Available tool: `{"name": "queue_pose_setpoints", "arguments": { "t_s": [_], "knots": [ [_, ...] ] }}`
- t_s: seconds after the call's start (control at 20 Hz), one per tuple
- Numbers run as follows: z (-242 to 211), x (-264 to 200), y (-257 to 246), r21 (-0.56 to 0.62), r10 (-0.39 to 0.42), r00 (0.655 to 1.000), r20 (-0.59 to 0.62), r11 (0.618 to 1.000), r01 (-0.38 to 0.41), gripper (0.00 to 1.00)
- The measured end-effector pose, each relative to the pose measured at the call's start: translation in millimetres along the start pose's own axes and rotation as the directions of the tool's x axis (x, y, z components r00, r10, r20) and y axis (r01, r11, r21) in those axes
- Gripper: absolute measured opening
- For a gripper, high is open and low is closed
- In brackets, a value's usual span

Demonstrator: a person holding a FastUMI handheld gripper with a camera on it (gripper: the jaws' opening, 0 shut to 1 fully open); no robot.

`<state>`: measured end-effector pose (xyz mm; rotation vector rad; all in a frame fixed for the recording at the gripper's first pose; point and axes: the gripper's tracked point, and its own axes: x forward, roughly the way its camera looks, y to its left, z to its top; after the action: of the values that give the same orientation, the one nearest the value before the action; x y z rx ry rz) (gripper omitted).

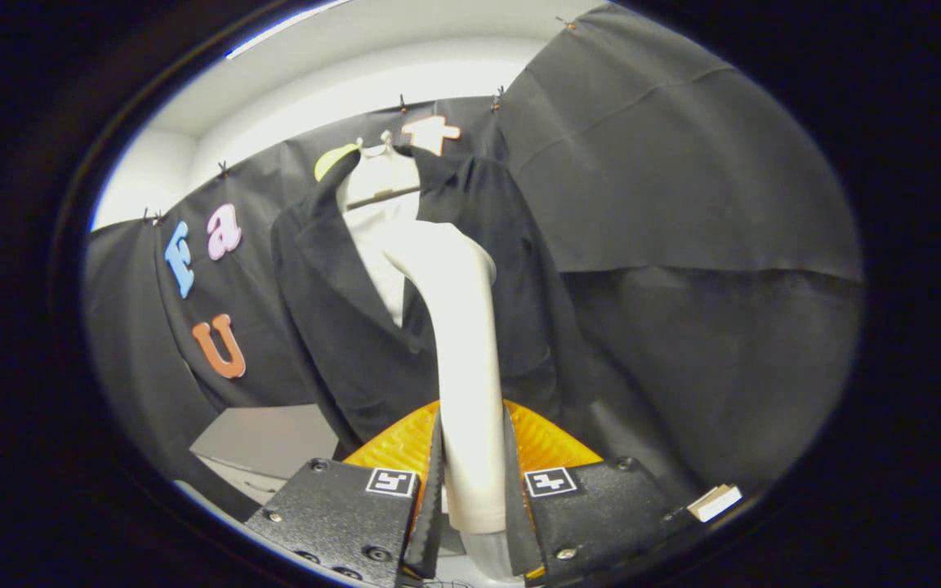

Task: Iron the clothes twice with a garment steamer, once on the left side and once on the right side.

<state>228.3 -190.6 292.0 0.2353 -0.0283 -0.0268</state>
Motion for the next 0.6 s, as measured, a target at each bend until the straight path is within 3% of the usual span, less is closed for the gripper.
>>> {"name": "queue_pose_setpoints", "arguments": {
  "t_s": [0.3, 0.6],
  "knots": [
    [71, 32, -5, 0.006, -0.031, 0.995, 0.092, 1.0, 0.031, 0.35],
    [80, 67, -4, -0.002, -0.083, 0.991, 0.103, 0.996, 0.084, 0.35]
  ]
}}
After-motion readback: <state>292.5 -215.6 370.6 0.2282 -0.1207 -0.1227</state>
